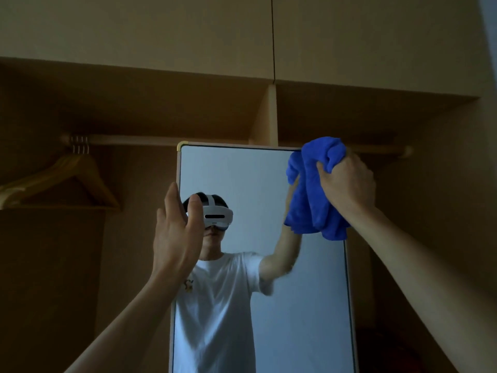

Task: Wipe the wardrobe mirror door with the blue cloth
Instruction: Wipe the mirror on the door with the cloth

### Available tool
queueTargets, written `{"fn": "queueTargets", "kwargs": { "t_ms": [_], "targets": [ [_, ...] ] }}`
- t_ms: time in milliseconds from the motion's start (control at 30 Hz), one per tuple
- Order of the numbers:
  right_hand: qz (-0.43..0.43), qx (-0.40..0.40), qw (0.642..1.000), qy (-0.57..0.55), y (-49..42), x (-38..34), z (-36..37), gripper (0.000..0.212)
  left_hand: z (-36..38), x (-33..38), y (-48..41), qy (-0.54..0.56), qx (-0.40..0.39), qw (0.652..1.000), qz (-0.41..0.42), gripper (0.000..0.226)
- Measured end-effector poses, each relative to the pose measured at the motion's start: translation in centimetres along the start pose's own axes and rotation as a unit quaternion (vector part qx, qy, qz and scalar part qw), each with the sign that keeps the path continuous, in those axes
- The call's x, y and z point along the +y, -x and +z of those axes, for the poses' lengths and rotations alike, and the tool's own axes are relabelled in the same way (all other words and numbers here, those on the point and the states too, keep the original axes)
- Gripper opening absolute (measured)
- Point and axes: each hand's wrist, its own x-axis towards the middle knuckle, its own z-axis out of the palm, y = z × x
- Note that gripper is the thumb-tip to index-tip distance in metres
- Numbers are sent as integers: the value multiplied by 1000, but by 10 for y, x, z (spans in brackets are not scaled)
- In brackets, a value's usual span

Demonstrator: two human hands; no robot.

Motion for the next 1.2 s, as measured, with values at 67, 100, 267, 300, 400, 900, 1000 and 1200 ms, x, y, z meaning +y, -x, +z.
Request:
{"fn": "queueTargets", "kwargs": {
  "t_ms": [67,100,267,300,400,900,1000,1200],
  "targets": [
    [9,3,1000,17,-2,14,-6,29,0,0,0,-2,-4,1000,2,61],
    [17,5,1000,25,-3,21,-9,30,-1,0,1,-2,-6,1000,3,62],
    [42,15,998,37,0,36,-12,38,-3,0,1,1,-14,1000,12,61],
    [44,15,998,40,0,34,-11,40,-3,-1,0,4,-17,1000,10,62],
    [42,15,998,47,4,21,-9,42,-5,0,-2,13,-25,1000,1,63],
    [-97,-31,994,36,49,-114,29,31,-31,10,-2,167,-128,975,-69,71],
    [-158,-42,986,37,57,-141,37,25,-37,10,-2,151,-149,974,-76,71],
    [-250,-86,964,5,54,-152,36,22,-45,-7,-3,206,-149,964,-80,56]
  ]
}}
